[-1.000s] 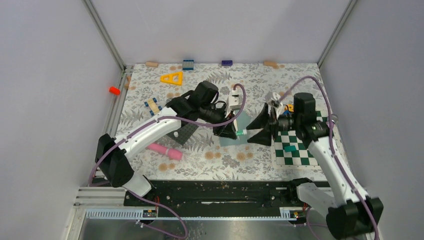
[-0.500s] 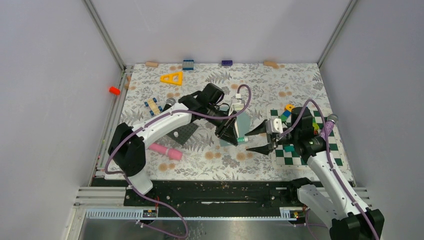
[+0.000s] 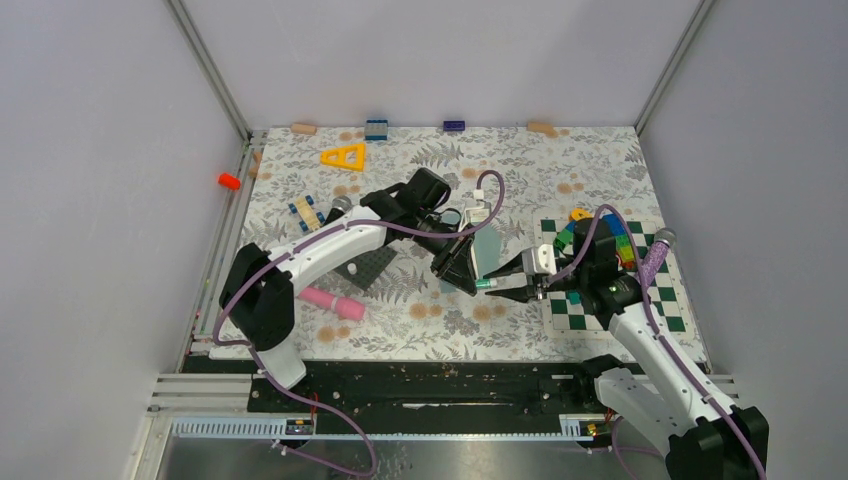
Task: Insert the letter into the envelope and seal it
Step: Unscrew the solid glue, then paint the envelope at the center of the board.
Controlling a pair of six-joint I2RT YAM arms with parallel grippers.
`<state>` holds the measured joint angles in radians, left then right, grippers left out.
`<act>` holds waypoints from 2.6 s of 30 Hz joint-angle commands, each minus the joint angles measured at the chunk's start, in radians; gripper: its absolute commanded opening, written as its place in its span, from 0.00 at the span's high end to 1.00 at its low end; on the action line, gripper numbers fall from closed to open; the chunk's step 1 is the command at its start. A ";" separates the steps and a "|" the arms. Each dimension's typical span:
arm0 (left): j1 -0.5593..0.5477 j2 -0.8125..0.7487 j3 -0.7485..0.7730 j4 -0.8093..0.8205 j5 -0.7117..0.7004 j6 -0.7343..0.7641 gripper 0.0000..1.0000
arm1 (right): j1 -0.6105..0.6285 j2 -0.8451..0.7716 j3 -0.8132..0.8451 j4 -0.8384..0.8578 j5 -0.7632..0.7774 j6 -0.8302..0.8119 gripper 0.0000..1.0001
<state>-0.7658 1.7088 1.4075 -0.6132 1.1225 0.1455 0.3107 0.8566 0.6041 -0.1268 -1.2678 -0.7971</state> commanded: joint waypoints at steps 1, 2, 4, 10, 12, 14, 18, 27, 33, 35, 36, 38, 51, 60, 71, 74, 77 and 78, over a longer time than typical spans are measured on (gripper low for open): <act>0.000 -0.005 0.038 0.024 0.046 0.003 0.91 | 0.013 0.004 -0.004 0.057 -0.004 0.027 0.63; 0.000 -0.005 0.039 0.024 0.046 0.003 0.91 | 0.013 0.006 -0.003 0.057 -0.004 0.029 0.65; 0.000 -0.005 0.039 0.025 0.045 0.003 0.91 | 0.014 0.008 -0.003 0.057 -0.008 0.033 0.67; -0.001 -0.007 0.042 0.024 0.049 0.003 0.91 | 0.023 0.014 -0.005 0.058 -0.012 0.035 0.61; -0.001 -0.008 0.042 0.024 0.049 0.003 0.91 | 0.027 0.016 -0.005 0.057 -0.006 0.033 0.60; -0.001 -0.009 0.041 0.025 0.049 0.003 0.91 | 0.029 0.021 -0.001 0.057 -0.004 0.037 0.60; -0.002 -0.009 0.039 0.025 0.048 0.006 0.91 | 0.031 0.026 0.010 0.057 -0.012 0.055 0.72; 0.038 -0.041 0.047 0.037 0.030 -0.014 0.33 | 0.031 0.014 0.018 0.052 0.020 0.117 1.00; 0.236 -0.145 -0.063 0.285 -0.037 -0.220 0.01 | 0.030 -0.005 0.032 -0.016 0.228 0.141 1.00; 0.301 -0.154 -0.123 0.392 -0.096 -0.308 0.01 | 0.030 0.022 0.052 -0.048 0.289 0.153 1.00; 0.314 -0.144 -0.139 0.407 -0.122 -0.322 0.01 | 0.030 0.041 0.069 -0.068 0.318 0.162 1.00; 0.321 -0.099 -0.135 0.365 -0.209 -0.303 0.01 | 0.031 0.108 0.127 -0.119 0.396 0.184 1.00; 0.392 0.138 -0.200 0.609 -0.277 -0.648 0.64 | 0.050 0.677 0.697 -0.557 0.762 0.544 1.00; 0.392 0.266 -0.143 0.618 -0.328 -0.725 1.00 | 0.109 0.899 0.889 -0.705 0.893 0.675 1.00; 0.392 0.341 -0.141 0.635 -0.389 -0.780 0.84 | 0.156 1.080 1.042 -0.739 0.996 0.714 1.00; 0.390 0.351 -0.135 0.654 -0.385 -0.803 0.84 | 0.173 1.122 1.102 -0.758 1.035 0.714 1.00; 0.390 0.351 -0.134 0.658 -0.404 -0.813 0.84 | 0.187 1.158 1.153 -0.773 1.072 0.713 1.00; 0.390 0.353 -0.133 0.657 -0.411 -0.816 0.84 | 0.189 1.173 1.168 -0.774 1.083 0.713 1.00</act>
<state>-0.3748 2.0514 1.2400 -0.0147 0.7471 -0.6384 0.4728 1.9984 1.6859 -0.8577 -0.2535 -0.0982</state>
